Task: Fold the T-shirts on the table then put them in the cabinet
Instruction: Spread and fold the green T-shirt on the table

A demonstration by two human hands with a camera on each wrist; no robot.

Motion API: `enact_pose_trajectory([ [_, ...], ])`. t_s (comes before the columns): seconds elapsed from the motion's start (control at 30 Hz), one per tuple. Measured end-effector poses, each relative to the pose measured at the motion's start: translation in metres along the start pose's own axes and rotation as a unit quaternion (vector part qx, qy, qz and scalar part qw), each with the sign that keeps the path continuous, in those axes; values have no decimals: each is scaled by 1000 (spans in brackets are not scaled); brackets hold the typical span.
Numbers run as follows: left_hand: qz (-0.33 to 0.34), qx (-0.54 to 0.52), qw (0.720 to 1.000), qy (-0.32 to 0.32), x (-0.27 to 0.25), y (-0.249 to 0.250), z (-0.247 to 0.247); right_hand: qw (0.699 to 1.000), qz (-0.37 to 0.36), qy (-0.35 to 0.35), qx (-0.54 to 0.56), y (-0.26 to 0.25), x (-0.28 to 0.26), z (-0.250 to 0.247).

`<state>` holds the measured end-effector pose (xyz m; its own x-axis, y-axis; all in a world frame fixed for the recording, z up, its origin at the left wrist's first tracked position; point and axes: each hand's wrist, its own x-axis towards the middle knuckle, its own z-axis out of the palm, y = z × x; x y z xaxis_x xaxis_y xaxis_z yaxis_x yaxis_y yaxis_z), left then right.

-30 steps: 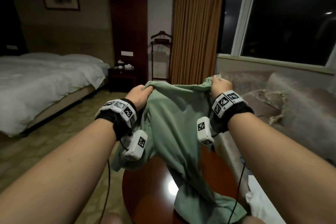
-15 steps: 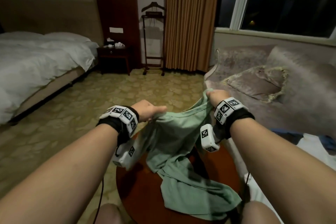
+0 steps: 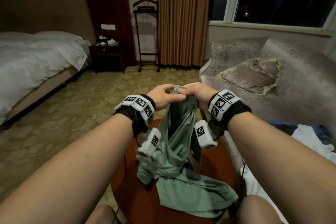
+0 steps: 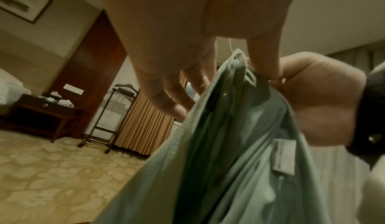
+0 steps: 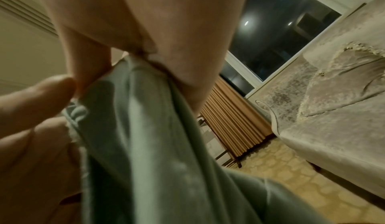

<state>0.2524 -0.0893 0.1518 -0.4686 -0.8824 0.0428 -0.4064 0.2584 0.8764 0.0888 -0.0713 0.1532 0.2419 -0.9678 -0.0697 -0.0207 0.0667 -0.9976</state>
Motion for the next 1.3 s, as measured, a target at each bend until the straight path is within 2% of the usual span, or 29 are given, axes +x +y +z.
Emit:
enact_pose_trajectory([
  [0.1, -12, 12, 1000, -2, -1, 0, 0, 1000, -15, 20, -8, 2, -5, -7],
  [0.2, -15, -18, 999, 30, -7, 5, -1, 993, -6, 86, -83, 10, -6, -14],
  [0.3, -19, -56, 993, 102, -4, 5, -3, 960, 8, 151, -236, 23, -7, -11],
  [0.4, -45, -119, 975, 184, 2, 6, -12, 928, 41, 180, -325, 43, -12, -6],
  [0.43, -53, -132, 971, 193, 6, 6, -17, 919, 62, 182, -344, 49, -14, -5],
  [0.57, -89, -195, 944, 250, -12, 30, -29, 927, 119, 177, -308, 62, -25, -2],
  [0.63, -111, -192, 946, 237, -20, 32, -32, 934, 95, 190, -288, 59, -24, 0],
  [0.77, -139, -39, 979, 141, -36, 34, -38, 957, 28, 233, -172, 32, -20, 5],
  [0.87, -189, 77, 977, 64, -50, 39, -38, 952, -7, 266, -152, 7, -28, 15],
  [0.93, -202, 131, 969, 57, -52, 38, -36, 944, -6, 292, -155, -6, -36, 14],
  [1.0, -212, 77, 970, 95, -54, 38, -39, 941, -33, 297, -162, -15, -45, 14],
  [1.03, -202, 35, 970, 131, -53, 36, -43, 942, -42, 292, -158, -18, -50, 15],
  [1.1, -165, -66, 961, 210, -52, 38, -52, 934, -65, 276, -217, -19, -59, 14],
  [1.17, -137, -187, 933, 276, -53, 45, -61, 944, -60, 223, -237, -23, -68, 16],
  [1.3, -88, -247, 906, 333, -62, 69, -79, 954, 1, 145, -261, -29, -69, 6],
])
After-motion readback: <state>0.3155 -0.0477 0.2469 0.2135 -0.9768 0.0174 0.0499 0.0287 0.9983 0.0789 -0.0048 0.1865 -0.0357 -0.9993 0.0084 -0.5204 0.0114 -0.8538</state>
